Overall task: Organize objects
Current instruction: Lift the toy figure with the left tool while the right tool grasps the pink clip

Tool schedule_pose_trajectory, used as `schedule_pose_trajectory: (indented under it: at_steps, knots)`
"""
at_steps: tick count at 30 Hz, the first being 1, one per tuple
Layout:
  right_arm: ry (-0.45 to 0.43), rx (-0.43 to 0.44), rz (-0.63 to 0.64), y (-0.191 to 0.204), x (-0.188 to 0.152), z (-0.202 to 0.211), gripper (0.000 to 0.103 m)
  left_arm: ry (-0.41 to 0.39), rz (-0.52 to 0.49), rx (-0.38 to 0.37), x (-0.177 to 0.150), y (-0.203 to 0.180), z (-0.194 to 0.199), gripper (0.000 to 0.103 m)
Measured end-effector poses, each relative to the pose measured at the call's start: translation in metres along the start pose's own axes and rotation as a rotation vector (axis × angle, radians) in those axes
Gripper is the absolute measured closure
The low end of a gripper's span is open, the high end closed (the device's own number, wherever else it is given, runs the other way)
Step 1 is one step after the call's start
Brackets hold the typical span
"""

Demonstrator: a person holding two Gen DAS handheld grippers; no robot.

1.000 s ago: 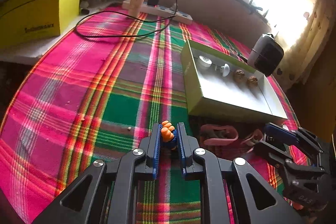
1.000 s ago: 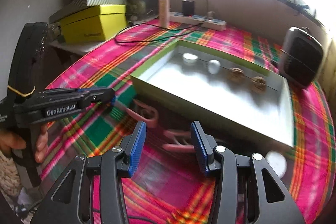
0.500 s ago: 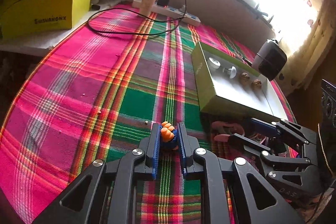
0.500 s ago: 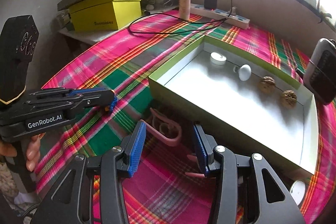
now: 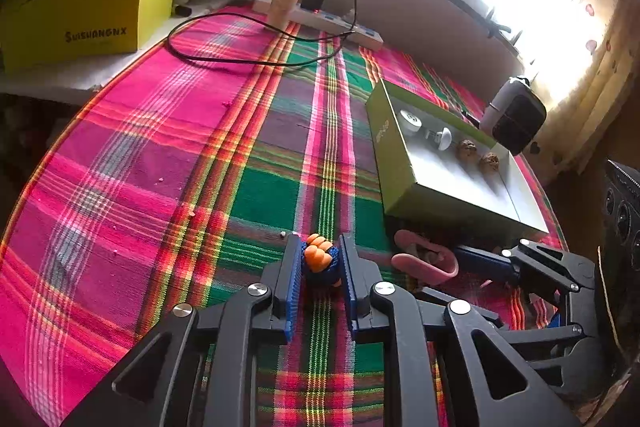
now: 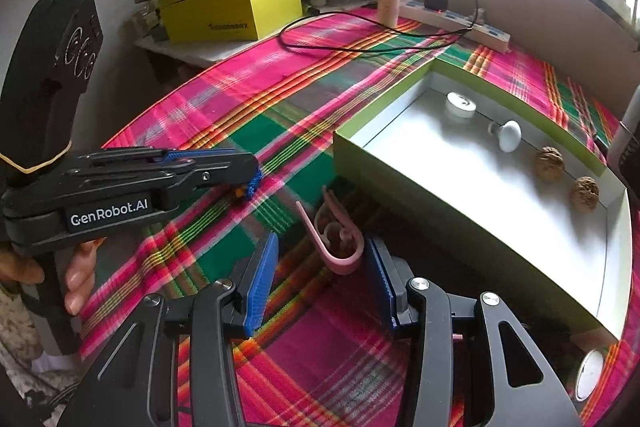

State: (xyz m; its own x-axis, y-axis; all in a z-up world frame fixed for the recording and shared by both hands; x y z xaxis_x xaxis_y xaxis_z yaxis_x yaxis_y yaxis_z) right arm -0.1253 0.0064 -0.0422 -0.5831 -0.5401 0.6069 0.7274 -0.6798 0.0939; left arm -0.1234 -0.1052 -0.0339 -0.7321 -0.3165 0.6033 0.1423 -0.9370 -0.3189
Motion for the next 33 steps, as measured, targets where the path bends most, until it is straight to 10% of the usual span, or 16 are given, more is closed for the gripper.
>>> schedule_pose_trajectory:
  at_steps: [19, 33]
  knots:
    - [-0.001, -0.077, 0.035, 0.000, 0.009, -0.011, 0.057, 0.009, -0.051, 0.019, 0.000, -0.006, -0.002, 0.075]
    - [-0.014, -0.084, 0.023, -0.001, 0.008, -0.009, 0.077, 0.003, -0.089, 0.047, -0.001, -0.011, -0.002, 0.086]
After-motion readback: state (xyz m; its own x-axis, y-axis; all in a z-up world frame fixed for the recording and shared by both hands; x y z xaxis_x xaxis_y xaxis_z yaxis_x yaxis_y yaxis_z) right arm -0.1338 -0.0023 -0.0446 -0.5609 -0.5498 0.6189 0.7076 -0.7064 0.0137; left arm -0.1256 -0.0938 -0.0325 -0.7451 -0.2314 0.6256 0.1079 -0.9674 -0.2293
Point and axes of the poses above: each gripper's, at about its wrist camera, not at the fingertips, and z roughly against the way its jaws point, y to its left, x to its top, the point moved 6 cm from there along -z, roughly the way its jaws point, and after that the axes turned 2 degrees about x, right-handed, at the moved point
